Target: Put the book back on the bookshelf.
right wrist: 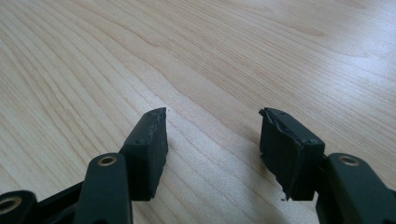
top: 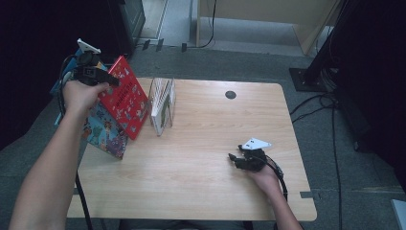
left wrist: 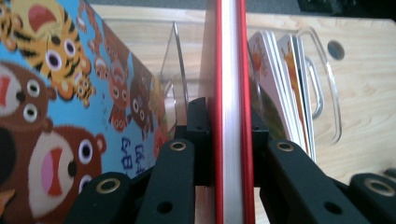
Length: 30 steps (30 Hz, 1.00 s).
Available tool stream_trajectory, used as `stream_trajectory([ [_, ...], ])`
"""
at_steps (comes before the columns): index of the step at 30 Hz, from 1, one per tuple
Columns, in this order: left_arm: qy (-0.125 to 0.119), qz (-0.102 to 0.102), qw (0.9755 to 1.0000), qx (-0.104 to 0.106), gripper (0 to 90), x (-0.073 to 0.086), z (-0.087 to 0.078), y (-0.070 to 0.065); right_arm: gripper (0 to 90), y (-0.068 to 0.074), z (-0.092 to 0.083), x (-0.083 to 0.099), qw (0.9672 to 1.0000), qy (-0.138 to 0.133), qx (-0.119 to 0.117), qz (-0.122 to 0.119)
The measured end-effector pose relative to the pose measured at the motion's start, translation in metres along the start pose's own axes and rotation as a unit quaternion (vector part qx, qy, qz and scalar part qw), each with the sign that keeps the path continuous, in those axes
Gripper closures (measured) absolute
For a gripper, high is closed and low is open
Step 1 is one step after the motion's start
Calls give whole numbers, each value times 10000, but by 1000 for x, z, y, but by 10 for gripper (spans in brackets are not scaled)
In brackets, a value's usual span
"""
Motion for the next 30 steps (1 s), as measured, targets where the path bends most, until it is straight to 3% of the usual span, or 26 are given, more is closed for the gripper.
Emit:
stream_trajectory([
  [11, -206, -115, 9995, 193, 794, -10, 11, 1, 416, 2, -1, 2, 10000, 3, 45, 54],
  [15, -186, -41, 9997, 134, 791, -11, 16, 1, 416, 3, -2, 3, 9999, -1, 61, 84],
  [18, -111, -14, 9996, 241, 774, -11, 14, 1, 415, 3, -2, 3, 9999, 5, 55, 93],
  [20, -118, -20, 9994, 334, 705, -12, 11, 0, 415, 3, -2, 3, 9999, 1, 57, 96],
  [23, 42, 32, 9999, 162, 539, -13, 6, 0, 415, 3, -2, 3, 9999, 2, 58, 99],
  [30, -73, -110, 9997, 207, 469, -10, -10, 10, 413, 3, -3, 4, 9999, 6, 52, 101],
])
Point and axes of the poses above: each handheld gripper's, and its own axes: z roughly forward along the jaws, x roughly out of its underside, y roughly to its left, the point moved 2 cm from there along z, roughly forward along the jaws, and after that the axes turned 13 degrees about y, right-handed, at the moved point
